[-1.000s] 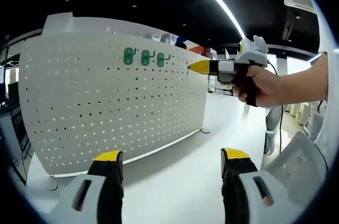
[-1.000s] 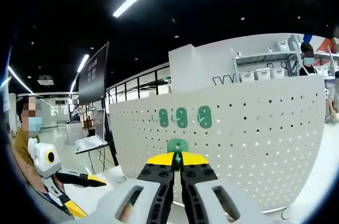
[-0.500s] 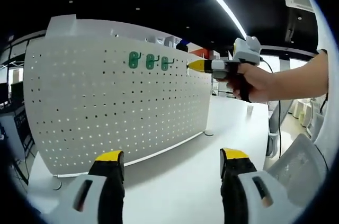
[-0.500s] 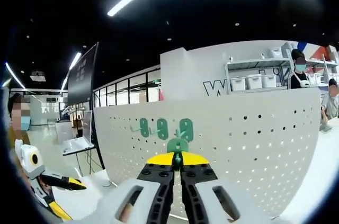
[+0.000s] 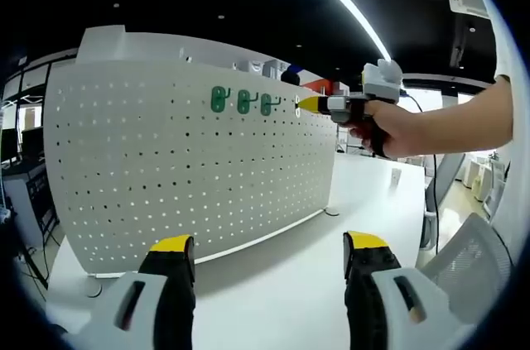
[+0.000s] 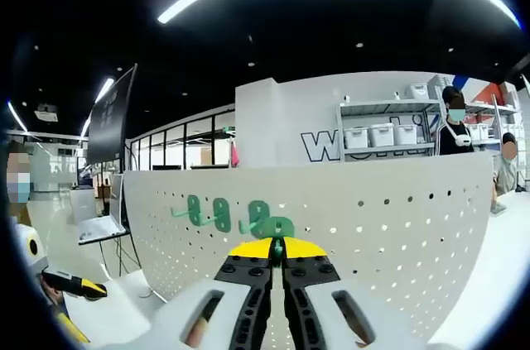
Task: Insert the hook assembly into the mounting plate slot until the hook locks in place.
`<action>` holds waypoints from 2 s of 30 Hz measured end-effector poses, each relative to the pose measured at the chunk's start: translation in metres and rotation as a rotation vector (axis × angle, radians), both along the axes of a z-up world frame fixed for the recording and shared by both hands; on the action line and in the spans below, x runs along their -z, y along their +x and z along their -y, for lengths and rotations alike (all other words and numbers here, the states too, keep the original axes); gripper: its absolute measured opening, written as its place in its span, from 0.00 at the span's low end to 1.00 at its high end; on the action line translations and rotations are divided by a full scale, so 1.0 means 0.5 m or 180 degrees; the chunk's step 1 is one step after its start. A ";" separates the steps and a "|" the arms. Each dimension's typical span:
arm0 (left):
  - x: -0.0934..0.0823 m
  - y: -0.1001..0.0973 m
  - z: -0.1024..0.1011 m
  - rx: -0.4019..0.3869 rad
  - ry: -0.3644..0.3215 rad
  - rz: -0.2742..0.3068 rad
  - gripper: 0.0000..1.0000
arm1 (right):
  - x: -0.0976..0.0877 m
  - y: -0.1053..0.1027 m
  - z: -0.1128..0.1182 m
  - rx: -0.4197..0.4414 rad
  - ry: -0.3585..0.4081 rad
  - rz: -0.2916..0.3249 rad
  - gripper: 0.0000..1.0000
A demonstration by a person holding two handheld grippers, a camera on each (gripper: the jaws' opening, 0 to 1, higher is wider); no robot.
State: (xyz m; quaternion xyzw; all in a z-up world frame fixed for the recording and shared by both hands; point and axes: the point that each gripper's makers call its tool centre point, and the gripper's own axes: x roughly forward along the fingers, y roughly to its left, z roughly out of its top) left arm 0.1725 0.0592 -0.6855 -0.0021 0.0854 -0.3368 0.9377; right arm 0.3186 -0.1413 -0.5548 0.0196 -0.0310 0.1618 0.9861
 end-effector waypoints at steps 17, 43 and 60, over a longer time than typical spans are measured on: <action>-0.002 0.001 -0.005 -0.0032 0.0020 -0.0026 0.74 | -0.023 0.044 0.020 0.0136 -0.0075 0.0145 0.00; 0.005 0.002 -0.026 -0.0120 0.0049 -0.0092 0.72 | -0.009 0.079 0.019 0.0141 -0.0088 0.0134 0.00; 0.009 -0.002 -0.029 -0.0110 0.0089 -0.0112 0.71 | -0.009 0.083 0.015 0.0378 -0.0175 0.0366 0.01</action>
